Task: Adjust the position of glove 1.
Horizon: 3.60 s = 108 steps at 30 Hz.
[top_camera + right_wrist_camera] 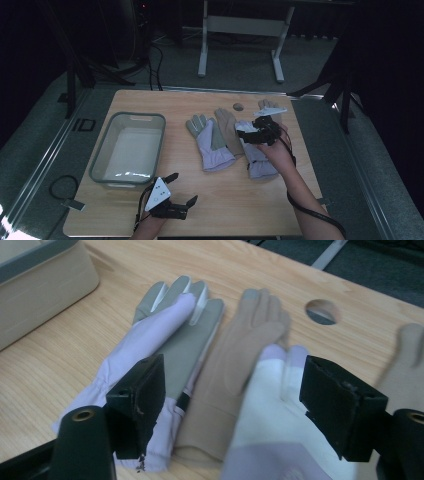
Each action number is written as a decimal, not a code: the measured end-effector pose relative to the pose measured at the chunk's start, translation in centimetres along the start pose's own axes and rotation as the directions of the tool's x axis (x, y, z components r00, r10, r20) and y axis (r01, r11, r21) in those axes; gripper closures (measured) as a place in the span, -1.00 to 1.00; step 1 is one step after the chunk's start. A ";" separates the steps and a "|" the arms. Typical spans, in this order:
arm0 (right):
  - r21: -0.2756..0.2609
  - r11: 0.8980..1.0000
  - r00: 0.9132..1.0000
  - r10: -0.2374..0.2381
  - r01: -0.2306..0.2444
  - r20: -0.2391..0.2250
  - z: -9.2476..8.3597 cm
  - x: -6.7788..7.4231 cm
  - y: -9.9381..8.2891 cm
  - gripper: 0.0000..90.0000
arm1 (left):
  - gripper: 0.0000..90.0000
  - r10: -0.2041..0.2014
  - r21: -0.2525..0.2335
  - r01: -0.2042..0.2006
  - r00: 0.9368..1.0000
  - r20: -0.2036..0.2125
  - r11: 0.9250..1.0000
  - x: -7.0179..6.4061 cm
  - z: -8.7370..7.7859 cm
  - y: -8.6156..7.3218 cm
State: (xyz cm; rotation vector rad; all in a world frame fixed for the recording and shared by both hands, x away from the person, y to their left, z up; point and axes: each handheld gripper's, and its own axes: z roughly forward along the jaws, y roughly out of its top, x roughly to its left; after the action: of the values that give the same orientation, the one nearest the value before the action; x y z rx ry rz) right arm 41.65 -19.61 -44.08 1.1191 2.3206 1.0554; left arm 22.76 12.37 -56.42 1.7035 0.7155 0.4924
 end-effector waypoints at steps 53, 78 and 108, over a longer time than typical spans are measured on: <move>0.161 0.986 0.990 0.060 -0.038 -0.129 10.2 5.2 0.1 0.99 | -0.97 -0.006 0.000 0.006 1.000 -0.011 1.000 0.0 0.0 0.0; 0.011 0.961 0.936 0.270 -0.275 -0.226 -0.6 7.8 -7.4 0.99 | -0.97 -0.013 0.002 0.013 1.000 -0.004 1.000 0.1 0.1 0.0; 0.089 0.972 0.955 0.232 -0.219 -0.184 2.1 6.9 -10.1 0.74 | -0.97 -0.012 0.006 0.012 1.000 -0.011 1.000 0.0 0.1 0.0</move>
State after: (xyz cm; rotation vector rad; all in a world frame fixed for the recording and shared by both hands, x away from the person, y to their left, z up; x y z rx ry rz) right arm 33.36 -17.39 -53.04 1.3921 2.4361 1.2240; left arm 22.86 12.30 -56.41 1.7021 0.7354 0.4926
